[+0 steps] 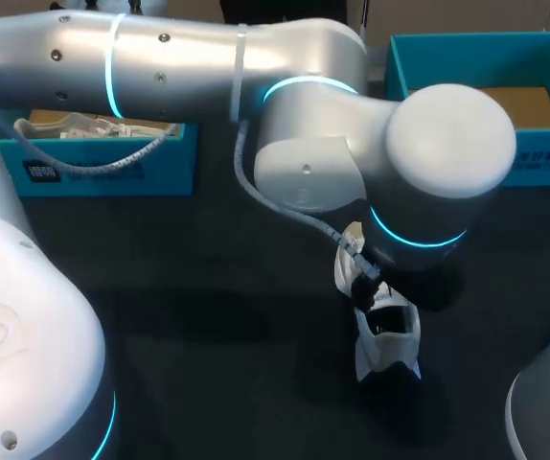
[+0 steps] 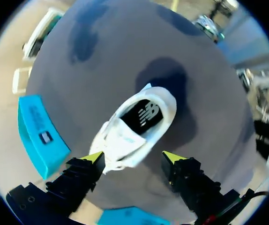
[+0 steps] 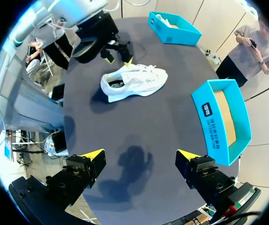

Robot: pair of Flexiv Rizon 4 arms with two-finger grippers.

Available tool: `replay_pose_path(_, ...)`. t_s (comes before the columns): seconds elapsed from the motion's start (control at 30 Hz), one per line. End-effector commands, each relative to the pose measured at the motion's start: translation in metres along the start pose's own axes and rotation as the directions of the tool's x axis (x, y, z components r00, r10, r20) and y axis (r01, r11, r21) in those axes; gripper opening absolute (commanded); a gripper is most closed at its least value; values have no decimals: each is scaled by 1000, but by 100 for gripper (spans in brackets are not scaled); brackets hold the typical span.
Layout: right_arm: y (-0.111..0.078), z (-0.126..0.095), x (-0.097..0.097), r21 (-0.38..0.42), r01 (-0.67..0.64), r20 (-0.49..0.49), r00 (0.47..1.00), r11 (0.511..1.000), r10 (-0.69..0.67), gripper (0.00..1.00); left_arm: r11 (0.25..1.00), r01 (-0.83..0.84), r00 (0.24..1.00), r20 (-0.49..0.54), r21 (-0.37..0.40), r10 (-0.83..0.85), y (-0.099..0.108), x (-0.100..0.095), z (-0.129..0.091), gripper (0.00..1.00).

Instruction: Take the shoe out of the shoebox, open the shoe tongue, remove and reinsert the insole, then place the shoe into the shoebox

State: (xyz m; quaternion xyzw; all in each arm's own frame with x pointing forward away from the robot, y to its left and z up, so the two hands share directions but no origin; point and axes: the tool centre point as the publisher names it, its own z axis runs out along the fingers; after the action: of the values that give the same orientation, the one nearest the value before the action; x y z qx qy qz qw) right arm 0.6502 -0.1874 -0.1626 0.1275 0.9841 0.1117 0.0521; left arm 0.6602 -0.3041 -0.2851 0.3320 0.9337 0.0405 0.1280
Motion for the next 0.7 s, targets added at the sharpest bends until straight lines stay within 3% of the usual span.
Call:
replay_pose_path(0.03, 1, 0, -2, 3, -1, -4, 1000, 1000, 1, 100, 969, 245, 968, -50, -27, -246, -2, 4, -6, 100)
replay_pose_path(0.6, 1, 0, -2, 3, -1, -4, 1000, 1000, 1, 100, 969, 245, 968, -50, -27, -246, -2, 4, -6, 100)
replay_pose_path(0.7, 1, 0, -2, 3, -1, -4, 1000, 1000, 1, 100, 938, 346, 938, -42, 12, -345, -4, 7, -9, 100)
